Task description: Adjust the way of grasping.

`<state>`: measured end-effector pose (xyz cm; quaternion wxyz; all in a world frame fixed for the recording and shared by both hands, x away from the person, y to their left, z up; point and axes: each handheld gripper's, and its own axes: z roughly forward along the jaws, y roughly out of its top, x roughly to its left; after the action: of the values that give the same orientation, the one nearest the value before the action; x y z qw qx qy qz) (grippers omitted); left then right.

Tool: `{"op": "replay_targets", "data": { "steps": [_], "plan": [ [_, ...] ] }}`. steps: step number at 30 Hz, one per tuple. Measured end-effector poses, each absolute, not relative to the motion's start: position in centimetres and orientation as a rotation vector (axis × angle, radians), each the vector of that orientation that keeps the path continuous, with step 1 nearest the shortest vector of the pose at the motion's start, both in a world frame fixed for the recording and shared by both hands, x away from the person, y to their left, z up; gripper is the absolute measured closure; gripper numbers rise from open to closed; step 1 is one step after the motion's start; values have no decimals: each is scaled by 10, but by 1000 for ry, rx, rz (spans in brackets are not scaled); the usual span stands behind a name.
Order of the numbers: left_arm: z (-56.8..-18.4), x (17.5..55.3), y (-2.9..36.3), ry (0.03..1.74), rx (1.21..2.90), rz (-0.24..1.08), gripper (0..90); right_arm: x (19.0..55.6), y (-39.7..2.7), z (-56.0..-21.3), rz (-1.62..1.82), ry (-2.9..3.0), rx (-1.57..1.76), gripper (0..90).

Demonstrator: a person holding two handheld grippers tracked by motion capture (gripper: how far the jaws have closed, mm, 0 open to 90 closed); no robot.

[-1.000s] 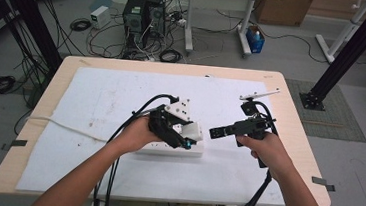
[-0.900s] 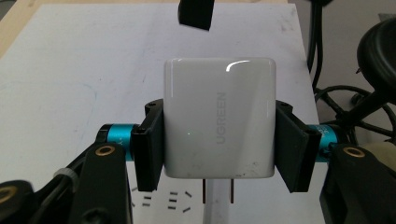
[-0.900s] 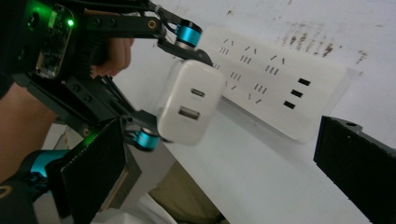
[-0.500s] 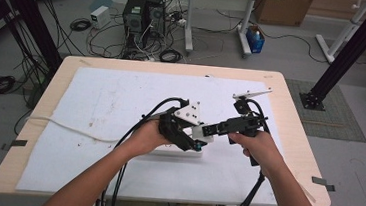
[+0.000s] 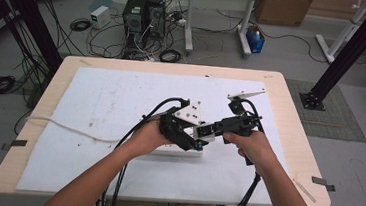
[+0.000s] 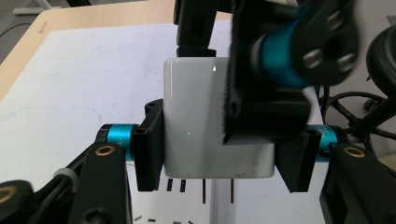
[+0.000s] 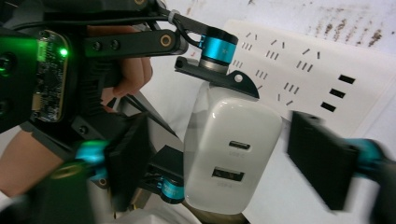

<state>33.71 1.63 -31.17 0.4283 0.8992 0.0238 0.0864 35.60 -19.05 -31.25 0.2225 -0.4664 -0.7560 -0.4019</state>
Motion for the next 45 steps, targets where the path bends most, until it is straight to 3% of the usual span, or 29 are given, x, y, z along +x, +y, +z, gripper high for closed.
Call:
{"op": "replay_targets", "data": {
  "steps": [11, 22, 25, 29, 45],
  "plan": [
    [-312, 337, 15, 45, 2249, 243, 425, 358, -193, -315, -1110, -1998, -1340, 489],
    [-315, 336, 13, 41, 2272, 297, 404, 359, -194, -320, -1123, -2001, -1367, 622],
    [-318, 339, 16, 106, 2315, 282, 237, 358, -197, -320, -1130, -2048, -1397, 623],
    [-322, 343, 31, 188, 2376, 241, 175, 359, -208, -320, -1158, -2117, -1431, 623],
    [-315, 363, 135, 520, 2587, 189, 175, 364, -231, -311, -1028, -2452, -1446, 623]
  ]
}}
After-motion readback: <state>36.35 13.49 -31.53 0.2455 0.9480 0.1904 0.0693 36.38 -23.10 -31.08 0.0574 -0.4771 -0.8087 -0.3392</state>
